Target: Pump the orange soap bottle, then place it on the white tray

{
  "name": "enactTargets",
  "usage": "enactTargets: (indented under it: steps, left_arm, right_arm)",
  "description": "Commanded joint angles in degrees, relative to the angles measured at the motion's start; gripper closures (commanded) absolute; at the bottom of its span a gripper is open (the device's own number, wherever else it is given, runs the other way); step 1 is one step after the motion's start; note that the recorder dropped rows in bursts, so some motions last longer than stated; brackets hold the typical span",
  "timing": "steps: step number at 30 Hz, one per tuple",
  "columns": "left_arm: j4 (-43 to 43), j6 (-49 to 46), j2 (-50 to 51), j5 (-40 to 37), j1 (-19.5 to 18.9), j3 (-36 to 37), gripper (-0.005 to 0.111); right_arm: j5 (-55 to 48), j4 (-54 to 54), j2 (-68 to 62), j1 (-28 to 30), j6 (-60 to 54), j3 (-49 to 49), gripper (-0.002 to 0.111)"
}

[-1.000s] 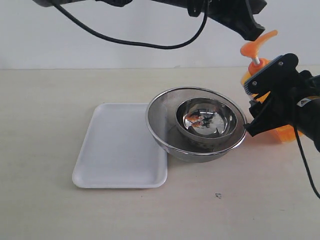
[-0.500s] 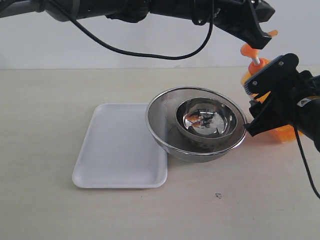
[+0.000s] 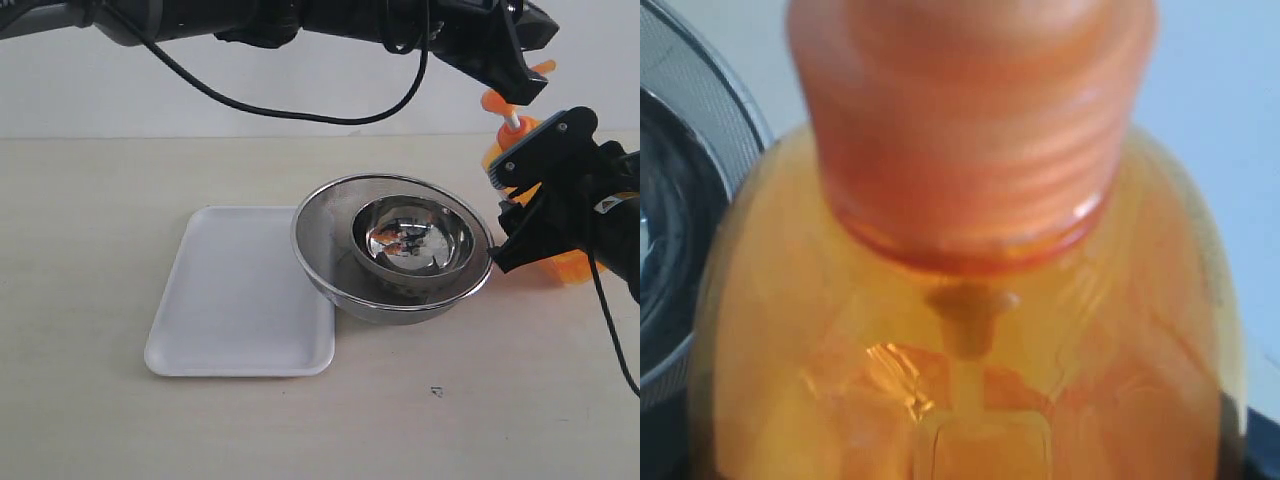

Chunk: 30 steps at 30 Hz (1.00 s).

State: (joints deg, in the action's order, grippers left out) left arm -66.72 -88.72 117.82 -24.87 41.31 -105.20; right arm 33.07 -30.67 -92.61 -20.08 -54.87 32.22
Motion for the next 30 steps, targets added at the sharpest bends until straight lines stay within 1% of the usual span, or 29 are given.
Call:
enactTargets:
  steps: [1, 7, 10, 14, 18, 21, 27, 30]
  left_arm:
    - [-0.8, -0.05, 1.3, 0.46, 0.03, -0.14, 0.102]
    - [-1.6, -1.51, 1.3, 1.3, 0.52, -0.14, 0.102]
    - [-1.6, -1.51, 1.45, 0.01, 0.52, -0.14, 0.102]
    - [-1.18, -1.51, 1.45, -5.26, 0.52, -0.14, 0.102]
    - [-0.51, -1.51, 1.31, -7.16, 0.52, -0.14, 0.102]
    - [2.33, -0.45, 0.31, -7.16, 0.52, -0.14, 0.102]
    - [11.72, 6.4, -1.33, -8.0, 0.52, -0.14, 0.102]
    - [14.29, 7.74, -1.33, -8.24, 0.52, -0.14, 0.102]
  right_arm:
    - [-7.79, -2.54, -1.22, 0.12, 2.31, -1.16, 0.108]
    - [-7.79, -2.54, -1.22, 0.12, 2.31, -1.16, 0.108]
    - [-7.67, -2.54, -1.22, 0.12, 2.31, -1.16, 0.108]
    - [-7.67, -2.54, -1.22, 0.12, 2.31, -1.16, 0.108]
    - [-7.67, -2.54, -1.22, 0.12, 2.31, -1.16, 0.108]
    - [-7.67, -2.54, -1.22, 0.12, 2.31, -1.16, 0.108]
    - [-7.67, -3.22, -1.22, 0.12, 2.31, -1.16, 0.108]
    - [-7.67, -3.22, -1.22, 0.12, 2.31, -1.16, 0.108]
